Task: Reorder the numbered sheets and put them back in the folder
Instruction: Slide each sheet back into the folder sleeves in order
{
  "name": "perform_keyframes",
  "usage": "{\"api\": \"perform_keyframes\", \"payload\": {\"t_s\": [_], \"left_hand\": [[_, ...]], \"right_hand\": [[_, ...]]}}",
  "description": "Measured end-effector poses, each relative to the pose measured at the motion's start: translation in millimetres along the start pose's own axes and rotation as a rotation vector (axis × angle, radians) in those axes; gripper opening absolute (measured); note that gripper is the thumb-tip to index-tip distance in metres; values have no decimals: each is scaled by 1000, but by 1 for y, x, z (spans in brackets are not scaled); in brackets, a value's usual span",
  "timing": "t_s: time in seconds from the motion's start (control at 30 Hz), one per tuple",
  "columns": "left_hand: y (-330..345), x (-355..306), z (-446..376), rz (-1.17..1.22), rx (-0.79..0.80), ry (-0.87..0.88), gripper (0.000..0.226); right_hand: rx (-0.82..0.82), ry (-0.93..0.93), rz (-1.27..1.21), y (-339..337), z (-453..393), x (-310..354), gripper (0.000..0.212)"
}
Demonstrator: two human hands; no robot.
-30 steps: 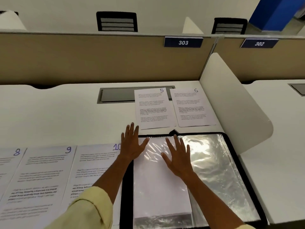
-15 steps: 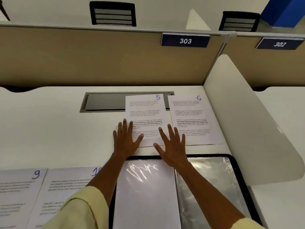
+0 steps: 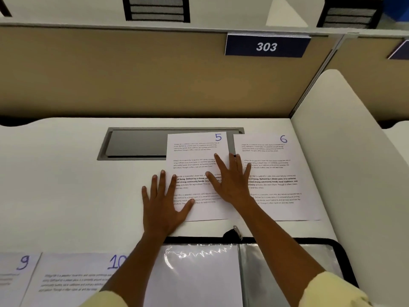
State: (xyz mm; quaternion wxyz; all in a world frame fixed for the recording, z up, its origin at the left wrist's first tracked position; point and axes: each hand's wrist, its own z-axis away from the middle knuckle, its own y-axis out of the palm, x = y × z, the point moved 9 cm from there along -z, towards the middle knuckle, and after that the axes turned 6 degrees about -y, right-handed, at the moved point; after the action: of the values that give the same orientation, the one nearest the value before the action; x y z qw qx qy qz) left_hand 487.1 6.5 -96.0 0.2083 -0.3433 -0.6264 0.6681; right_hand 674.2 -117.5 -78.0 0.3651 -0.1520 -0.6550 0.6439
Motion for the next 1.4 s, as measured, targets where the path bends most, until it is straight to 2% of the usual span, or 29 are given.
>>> {"api": "perform_keyframes", "payload": {"t_s": [0.23,0.53,0.67,0.9,0.97,1.17,1.3,1.4], "left_hand": [[0,0,0,9,7,-11,95],[0,0,0,32,12,-8,95],[0,0,1,12,10,-10,95],[0,1,1,-7,6,-13,95],[0,1,1,-1,18,-10,96],[-5,3,1,123,86,-24,102],[-15,8,-4,383,130,-100,109],[-17,17,-7,538,247,-171,114]], "right_hand": [[-86,118,-120,-6,-27,-6,66],[-318,82,-681,-34,-31,-2,57],[-332,98,-821,-43,-20,-1,68],[-159,204,-860,-32,6,-7,96],[-164,210,-849,-31,15,-9,93],[-369,190,-886,-51,38,-15,66],[-414,191,-984,-64,64,-19,57],[-414,188,-1020,-69,86,-22,56]]}}
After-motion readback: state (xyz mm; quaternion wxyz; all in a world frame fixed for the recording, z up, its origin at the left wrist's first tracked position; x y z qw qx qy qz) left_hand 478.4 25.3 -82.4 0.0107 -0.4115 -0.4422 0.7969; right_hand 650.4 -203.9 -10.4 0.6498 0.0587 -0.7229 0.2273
